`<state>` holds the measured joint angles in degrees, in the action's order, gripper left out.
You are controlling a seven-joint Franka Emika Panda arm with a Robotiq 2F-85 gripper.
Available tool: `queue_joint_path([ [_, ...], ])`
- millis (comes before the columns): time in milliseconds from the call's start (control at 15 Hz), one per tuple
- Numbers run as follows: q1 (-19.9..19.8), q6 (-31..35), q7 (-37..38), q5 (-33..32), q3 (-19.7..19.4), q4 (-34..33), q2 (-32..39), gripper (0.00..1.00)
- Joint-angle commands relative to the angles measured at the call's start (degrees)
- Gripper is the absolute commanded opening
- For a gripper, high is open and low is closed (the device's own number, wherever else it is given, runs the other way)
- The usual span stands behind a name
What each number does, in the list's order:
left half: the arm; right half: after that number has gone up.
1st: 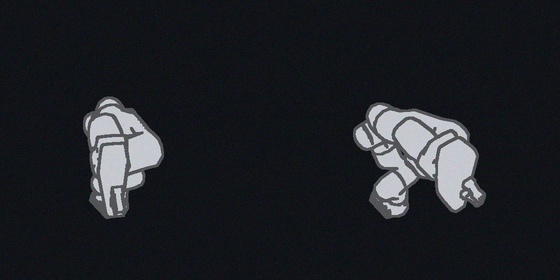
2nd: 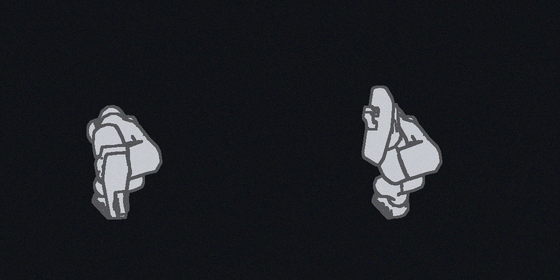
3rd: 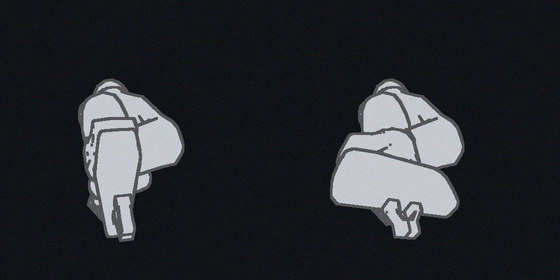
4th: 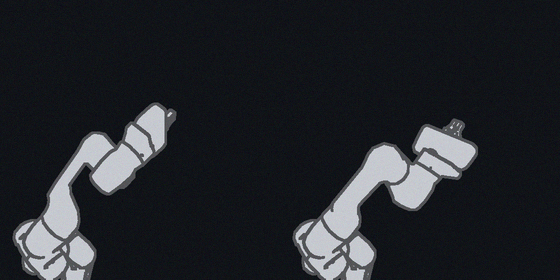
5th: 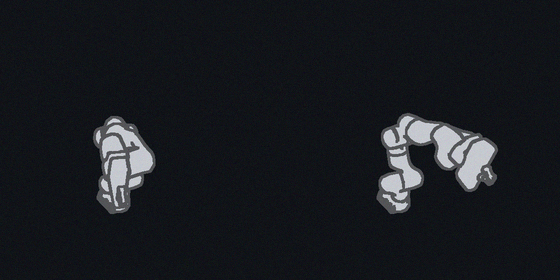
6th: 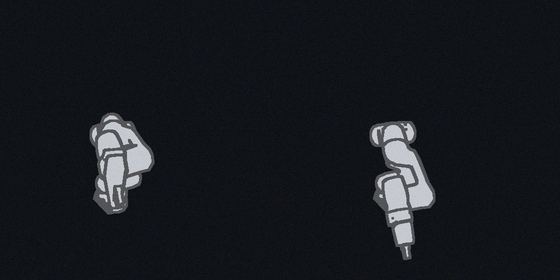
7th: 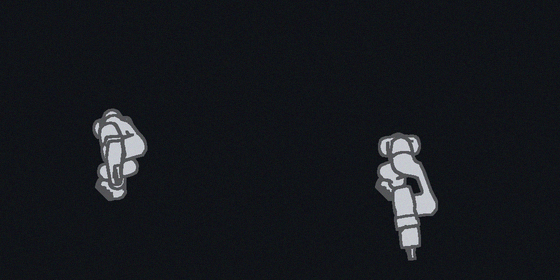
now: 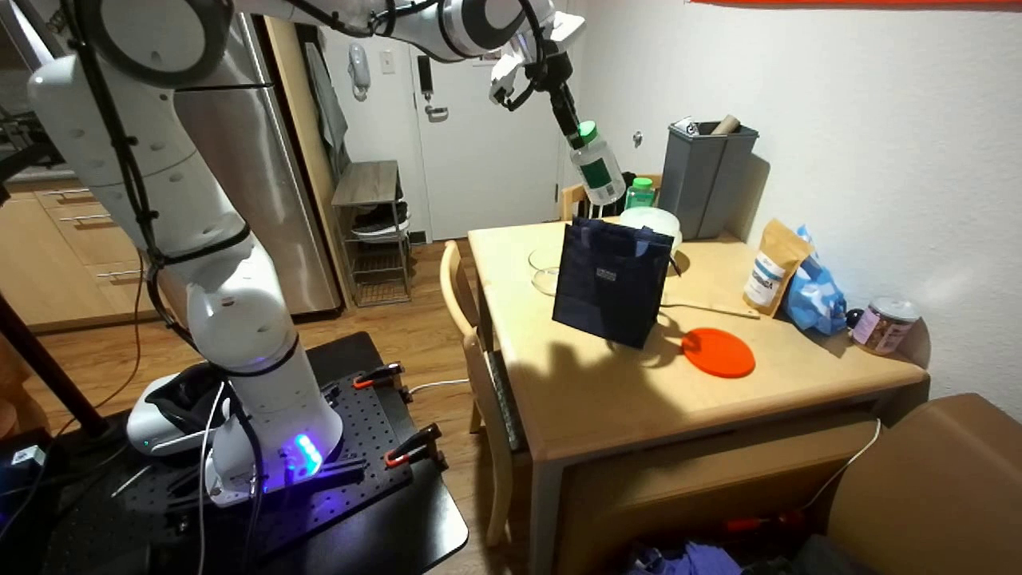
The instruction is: Pick the bottle on the right side of the table and put it inside the bag
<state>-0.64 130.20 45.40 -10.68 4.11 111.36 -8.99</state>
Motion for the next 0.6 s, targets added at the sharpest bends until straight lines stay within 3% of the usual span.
queue_joint_path([
  [0, -0.02, -0.78, -0.39, 2.38, -0.26, -3.89, 3.83, 0.4],
  [533, 0.54, -1.13, -0.62, 4.91, -1.31, -6.79, 8.78, 0.4],
])
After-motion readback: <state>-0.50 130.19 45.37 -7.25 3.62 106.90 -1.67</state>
